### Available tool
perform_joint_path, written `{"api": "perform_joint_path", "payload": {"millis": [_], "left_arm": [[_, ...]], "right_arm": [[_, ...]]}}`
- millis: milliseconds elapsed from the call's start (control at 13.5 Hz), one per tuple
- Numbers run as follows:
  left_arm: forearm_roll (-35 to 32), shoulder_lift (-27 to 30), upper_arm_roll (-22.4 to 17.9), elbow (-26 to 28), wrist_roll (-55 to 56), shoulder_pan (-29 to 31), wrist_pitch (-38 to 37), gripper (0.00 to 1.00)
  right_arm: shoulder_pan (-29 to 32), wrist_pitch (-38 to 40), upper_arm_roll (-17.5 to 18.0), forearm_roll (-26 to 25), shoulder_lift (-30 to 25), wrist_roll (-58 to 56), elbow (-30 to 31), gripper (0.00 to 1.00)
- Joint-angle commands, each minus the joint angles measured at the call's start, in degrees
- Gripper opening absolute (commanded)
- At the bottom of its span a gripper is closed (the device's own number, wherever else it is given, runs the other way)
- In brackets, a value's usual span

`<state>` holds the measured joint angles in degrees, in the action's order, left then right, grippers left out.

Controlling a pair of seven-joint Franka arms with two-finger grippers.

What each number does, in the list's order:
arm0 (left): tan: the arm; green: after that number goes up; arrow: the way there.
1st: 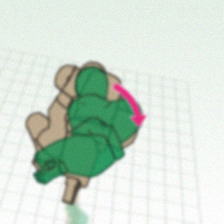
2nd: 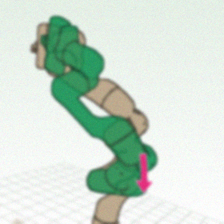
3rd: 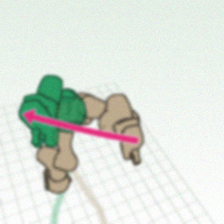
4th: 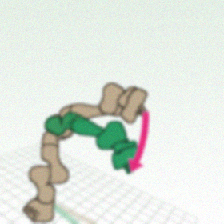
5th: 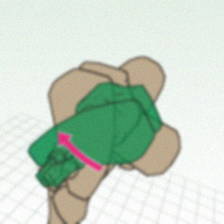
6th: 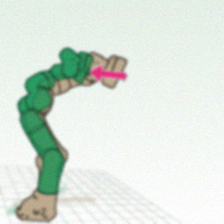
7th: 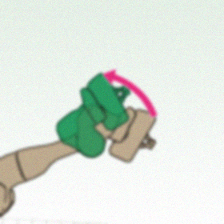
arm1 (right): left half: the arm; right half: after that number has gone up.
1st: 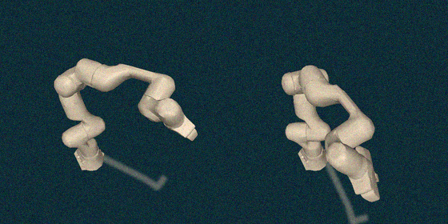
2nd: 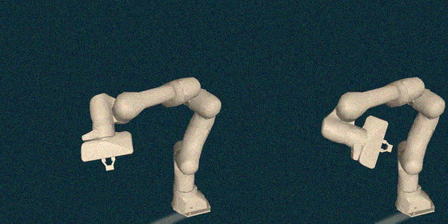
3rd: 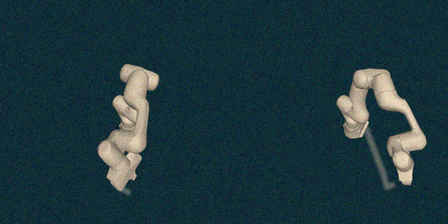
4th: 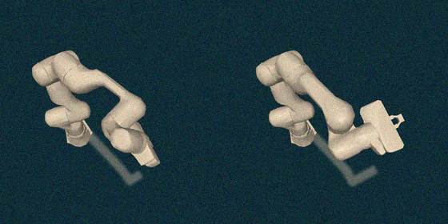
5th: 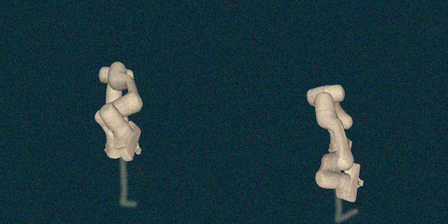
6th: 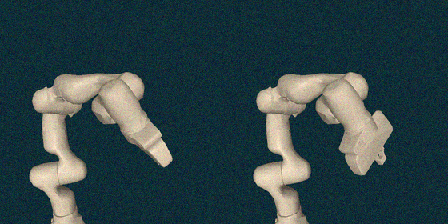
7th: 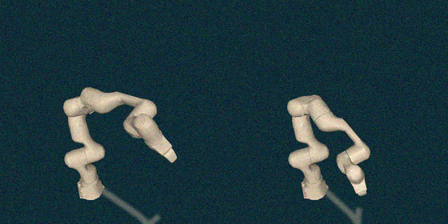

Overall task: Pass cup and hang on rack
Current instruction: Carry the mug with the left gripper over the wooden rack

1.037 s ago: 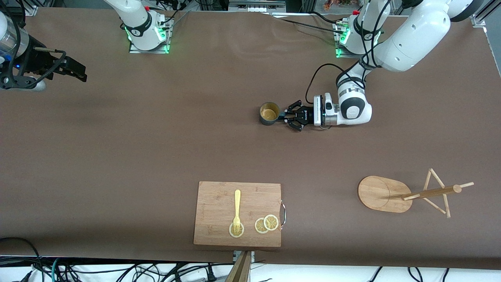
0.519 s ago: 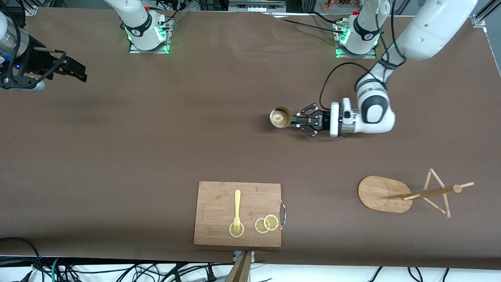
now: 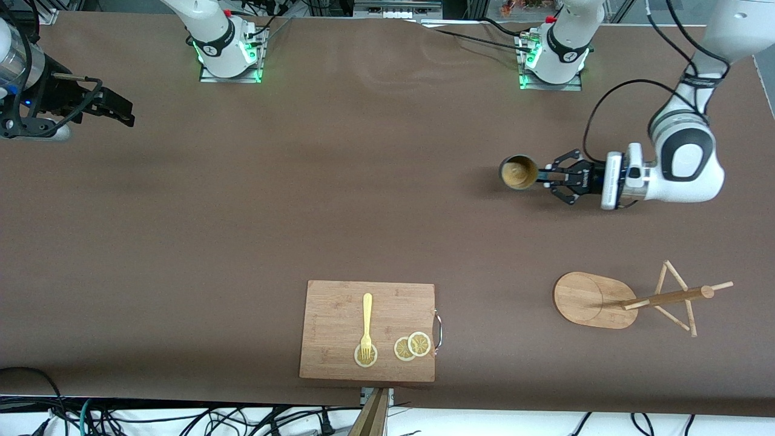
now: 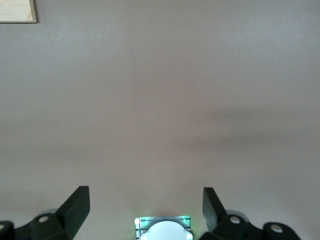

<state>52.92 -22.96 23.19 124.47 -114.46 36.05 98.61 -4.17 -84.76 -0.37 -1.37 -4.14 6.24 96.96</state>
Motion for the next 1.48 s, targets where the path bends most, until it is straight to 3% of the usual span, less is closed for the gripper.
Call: {"api": "perform_joint_path", "payload": {"millis": [0,148,370,667,815,1111,1407], "left_arm": [[-4.0,0.5,0.8,-0.4,1.4,5.8,-4.1,0.0],[-5.0,0.8,0.7,-0.9,3.5,11.2,-7.4,0.0],[-8.3,0.2,0.7,-8.9,12.6,15.8,-11.3,0.0],[-7.7,-4.2,1.1,-21.0,41.6,16.1,-16.6,0.0],[-1.4,-7.0,1.1,-21.6,55.1,16.3,-17.2,0.0],[7.1,-13.8,1.0,-27.1,70.3,16.4,-17.1,0.0],[9.0,-20.9,1.0,-36.6,83.9,15.3,-16.9,0.0]], "right_arm": [[0.3,1.2,0.4,0.2,0.2,0.0,-1.0,1.0],[0.3,1.2,0.4,0.2,0.1,0.0,-1.0,1.0],[0.3,1.2,0.4,0.2,0.1,0.0,-1.0,1.0],[0.3,1.3,0.5,0.2,0.1,0.0,-1.0,1.0],[0.3,1.3,0.5,0.2,0.1,0.0,-1.0,1.0],[0.3,1.3,0.5,0.2,0.1,0.0,-1.0,1.0],[0.3,1.3,0.4,0.2,0.1,-0.1,-1.0,1.0]]}}
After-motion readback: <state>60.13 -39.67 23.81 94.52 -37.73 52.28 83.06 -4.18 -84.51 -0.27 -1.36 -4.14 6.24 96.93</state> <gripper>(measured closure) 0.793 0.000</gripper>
